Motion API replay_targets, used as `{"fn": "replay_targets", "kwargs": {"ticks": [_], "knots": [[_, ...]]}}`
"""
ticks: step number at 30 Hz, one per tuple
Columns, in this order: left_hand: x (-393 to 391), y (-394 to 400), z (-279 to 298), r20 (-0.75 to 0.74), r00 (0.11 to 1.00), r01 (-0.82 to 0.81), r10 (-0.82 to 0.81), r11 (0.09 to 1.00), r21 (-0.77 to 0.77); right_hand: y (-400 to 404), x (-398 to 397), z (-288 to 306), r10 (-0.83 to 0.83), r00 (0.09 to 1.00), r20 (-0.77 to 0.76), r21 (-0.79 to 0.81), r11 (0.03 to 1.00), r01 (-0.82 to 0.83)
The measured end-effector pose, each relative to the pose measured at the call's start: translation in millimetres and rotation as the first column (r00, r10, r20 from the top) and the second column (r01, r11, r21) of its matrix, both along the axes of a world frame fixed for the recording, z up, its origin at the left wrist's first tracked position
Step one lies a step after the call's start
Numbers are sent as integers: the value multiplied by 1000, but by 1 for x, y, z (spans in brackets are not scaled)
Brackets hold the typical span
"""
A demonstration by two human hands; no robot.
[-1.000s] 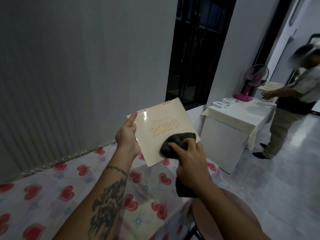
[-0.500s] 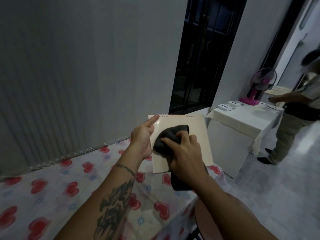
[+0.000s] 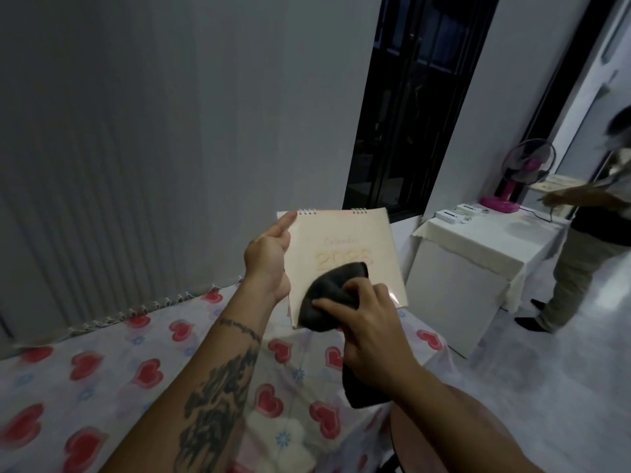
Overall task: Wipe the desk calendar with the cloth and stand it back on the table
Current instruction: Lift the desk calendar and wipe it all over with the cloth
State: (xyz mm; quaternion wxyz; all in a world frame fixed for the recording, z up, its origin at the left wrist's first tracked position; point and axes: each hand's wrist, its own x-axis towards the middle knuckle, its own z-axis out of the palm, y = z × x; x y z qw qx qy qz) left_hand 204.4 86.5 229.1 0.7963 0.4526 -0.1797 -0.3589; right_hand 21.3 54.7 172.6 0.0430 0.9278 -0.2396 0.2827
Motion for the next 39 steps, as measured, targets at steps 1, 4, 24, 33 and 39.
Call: {"fn": "replay_targets", "kwargs": {"ticks": [1,4,24,33,39], "knots": [[1,-1,-1,5,1000,3,-3,1000,13,0,-1,-2,3,1000,-13,18,1000,-3],[0,-5,-6,23,998,50,-50,999,23,-7,3,4,-13,1000,-23,1,1000,13],[10,-12,2,6,1000,-10,10,1000,26,11,5,-15,-27,998,57,108,994,21],[11,-12,-11,-16,1000,4,-4,999,40,-24,-13,-11,-160,981,112,113,983,148],[0,-11,-24,-63,996,62,-60,998,33,-64,-19,7,-398,901,172,190,911,367]]}}
